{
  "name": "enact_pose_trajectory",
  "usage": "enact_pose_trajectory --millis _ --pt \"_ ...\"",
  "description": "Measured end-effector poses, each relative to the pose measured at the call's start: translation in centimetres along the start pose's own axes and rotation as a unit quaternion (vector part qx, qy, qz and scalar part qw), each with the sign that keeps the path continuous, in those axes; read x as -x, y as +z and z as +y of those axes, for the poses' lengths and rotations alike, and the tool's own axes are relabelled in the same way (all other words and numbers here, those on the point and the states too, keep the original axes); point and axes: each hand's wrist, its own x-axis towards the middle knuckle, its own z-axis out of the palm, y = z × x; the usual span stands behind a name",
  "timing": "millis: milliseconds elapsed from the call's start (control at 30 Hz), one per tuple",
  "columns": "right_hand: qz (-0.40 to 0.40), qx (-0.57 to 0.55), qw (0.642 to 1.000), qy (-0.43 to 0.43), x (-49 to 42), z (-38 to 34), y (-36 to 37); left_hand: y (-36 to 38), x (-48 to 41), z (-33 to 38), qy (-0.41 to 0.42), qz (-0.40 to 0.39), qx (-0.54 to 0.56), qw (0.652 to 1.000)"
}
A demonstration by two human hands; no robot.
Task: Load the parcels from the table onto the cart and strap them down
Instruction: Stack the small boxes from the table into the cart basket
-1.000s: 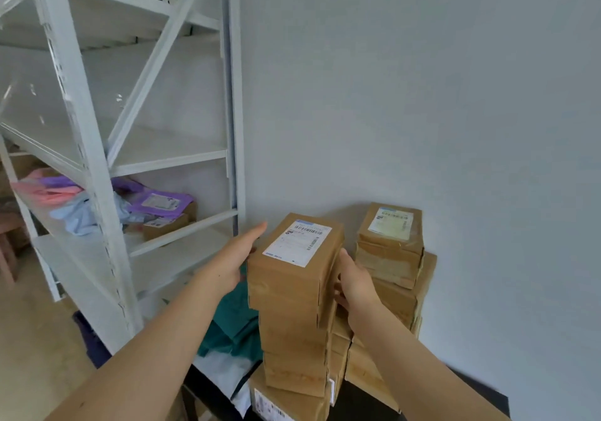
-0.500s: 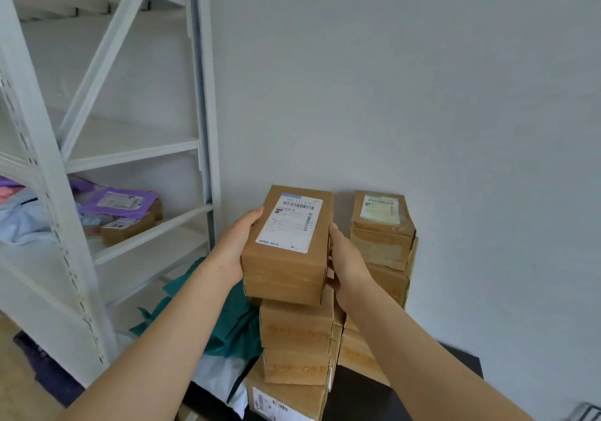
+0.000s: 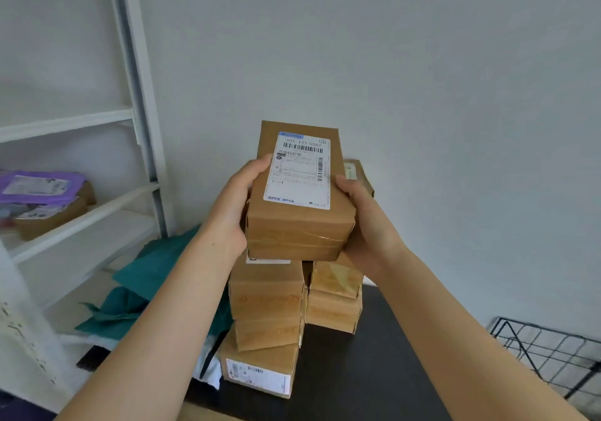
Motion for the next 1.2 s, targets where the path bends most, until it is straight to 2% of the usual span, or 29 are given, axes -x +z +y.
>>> enact_pose_trajectory --millis 333,633,967,1200 --pt "0.128 -0.044 0.991 -0.023 7.8 -1.0 -11.0 11.4 1.1 -6.2 -0.039 -0.069 -0.044 0.996" --pt "0.240 -0.080 0.967 -0.006 17.6 -0.9 -26.2 26.0 4.6 -15.7 -0.103 -0.130 -0.103 0.981" --pt "0.329 -0.071 0.942 0.021 29.5 -1.2 -46.7 44.9 9.1 -29.1 -0.176 -0.212 -0.125 0.953" --pt "0.345 -0.075 0.934 0.049 32.1 0.2 -56.2 51.9 8.8 -36.3 -0.207 -0.228 -0.208 0.928"
